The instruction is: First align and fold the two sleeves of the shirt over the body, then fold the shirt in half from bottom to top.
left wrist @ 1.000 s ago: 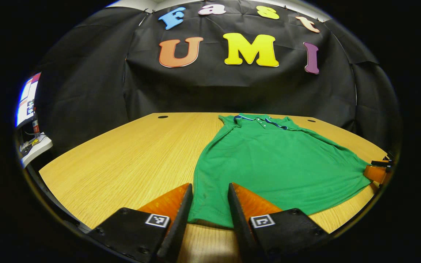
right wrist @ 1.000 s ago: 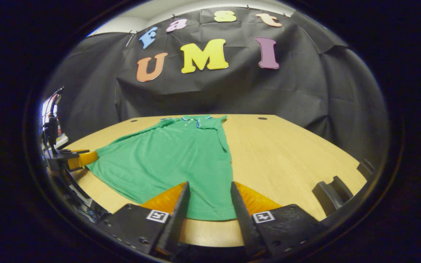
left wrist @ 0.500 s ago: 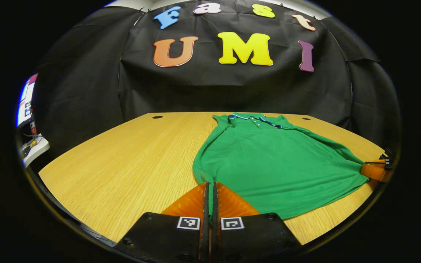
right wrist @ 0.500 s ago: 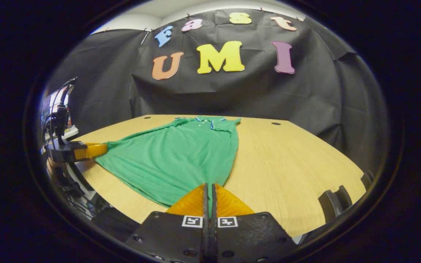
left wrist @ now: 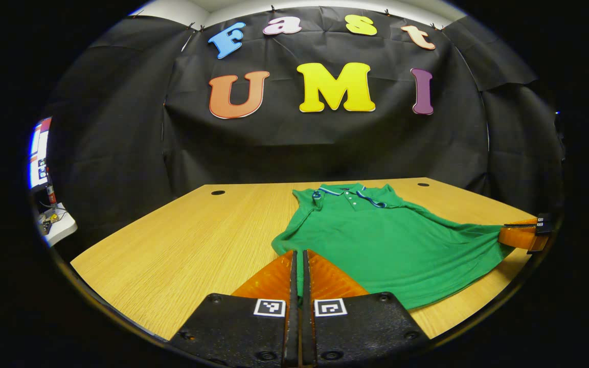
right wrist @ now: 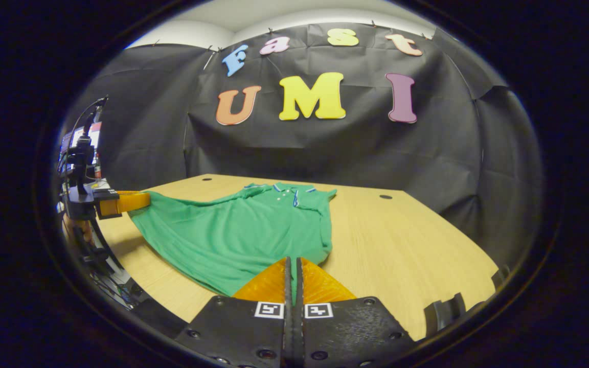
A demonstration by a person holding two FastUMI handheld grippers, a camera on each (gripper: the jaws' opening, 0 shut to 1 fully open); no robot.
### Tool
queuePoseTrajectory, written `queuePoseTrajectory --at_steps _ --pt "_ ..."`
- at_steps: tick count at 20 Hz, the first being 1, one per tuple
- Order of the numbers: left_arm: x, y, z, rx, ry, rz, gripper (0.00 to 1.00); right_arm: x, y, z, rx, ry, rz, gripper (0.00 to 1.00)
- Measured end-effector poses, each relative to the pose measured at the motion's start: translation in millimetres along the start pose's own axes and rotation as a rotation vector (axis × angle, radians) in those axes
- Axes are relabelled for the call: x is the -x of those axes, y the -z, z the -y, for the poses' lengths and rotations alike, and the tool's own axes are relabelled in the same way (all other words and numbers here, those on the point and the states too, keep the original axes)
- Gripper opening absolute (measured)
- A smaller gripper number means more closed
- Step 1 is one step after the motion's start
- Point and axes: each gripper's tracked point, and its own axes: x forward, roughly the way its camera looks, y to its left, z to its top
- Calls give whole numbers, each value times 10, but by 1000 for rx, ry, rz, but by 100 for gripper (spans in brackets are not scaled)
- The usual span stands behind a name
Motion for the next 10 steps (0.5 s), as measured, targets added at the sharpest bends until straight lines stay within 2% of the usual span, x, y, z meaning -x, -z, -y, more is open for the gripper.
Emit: queuePoseTrajectory --at_steps 6,10 --pt "-428 -722 121 -42 29 107 8 -407 -720 249 -5 60 106 0" --pt "-969 -1176 62 -33 12 156 7 -834 -1354 362 -8 91 188 0"
